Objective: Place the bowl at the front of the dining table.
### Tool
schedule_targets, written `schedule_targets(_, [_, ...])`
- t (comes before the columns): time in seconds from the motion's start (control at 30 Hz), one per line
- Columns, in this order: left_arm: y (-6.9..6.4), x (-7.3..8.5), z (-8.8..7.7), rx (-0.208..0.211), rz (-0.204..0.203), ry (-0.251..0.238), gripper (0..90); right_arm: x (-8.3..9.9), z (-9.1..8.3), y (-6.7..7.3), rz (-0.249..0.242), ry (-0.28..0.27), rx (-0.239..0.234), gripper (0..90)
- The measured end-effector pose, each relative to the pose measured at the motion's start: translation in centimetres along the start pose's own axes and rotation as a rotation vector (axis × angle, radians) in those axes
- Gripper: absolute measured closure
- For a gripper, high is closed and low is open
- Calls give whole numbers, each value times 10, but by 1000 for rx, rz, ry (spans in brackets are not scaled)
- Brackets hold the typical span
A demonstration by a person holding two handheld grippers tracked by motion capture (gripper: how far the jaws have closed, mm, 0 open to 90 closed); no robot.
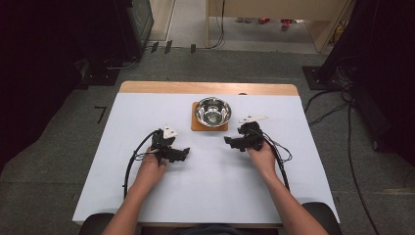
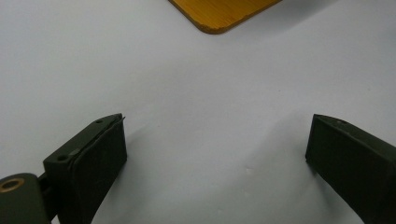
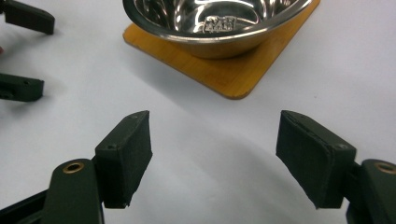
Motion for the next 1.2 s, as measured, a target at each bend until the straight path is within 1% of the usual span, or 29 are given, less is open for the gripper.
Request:
schedule_targets(0.03, [0, 0, 0, 0, 0, 0, 51, 1, 1, -1, 1, -3, -3, 268])
schedule_targets(0.17, [0, 0, 0, 0, 0, 0, 50, 3, 2, -5, 35, 3, -29, 268])
schedule_targets(0.33, [0, 0, 0, 0, 0, -1, 50, 7, 7, -11, 40, 28, 7, 283])
schedule_targets(0.43, [0, 0, 0, 1, 0, -1, 50, 9, 9, -13, 45, 32, 20, 285])
schedule_targets(0.53, [0, 0, 0, 0, 0, 0, 50, 11, 10, -15, 18, 19, 34, 285])
schedule_targets(0.6, [0, 0, 0, 0, 0, 0, 50, 12, 11, -14, 2, 16, 35, 284])
schedule_targets(0.7, [0, 0, 0, 0, -1, 0, 50, 13, 11, -13, -34, 13, 46, 284])
schedule_targets(0.77, [0, 0, 0, 0, 0, 0, 50, 14, 12, -13, -68, 10, 54, 283])
schedule_targets(0.87, [0, 0, 0, 0, 0, 0, 50, 17, 12, -12, -109, 2, 55, 257])
schedule_targets(1.03, [0, 0, 0, -1, 0, -1, 51, 18, 13, -11, -132, 3, 51, 227])
schedule_targets(1.1, [0, 0, 0, -1, 0, -1, 50, 20, 14, -11, -155, 0, 50, 209])
schedule_targets(1.2, [0, 0, 0, -1, 0, -1, 51, 21, 15, -10, -163, -5, 42, 185])
Point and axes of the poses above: each handheld gripper's, and its own axes: z roughly forward along the jaws, x roughly out of its underside, y roughly to its left, the point moved 1 cm from there along z, roughly forward along the jaws, and after that the axes turned 5 degrees about y, right-handed, at the moved point
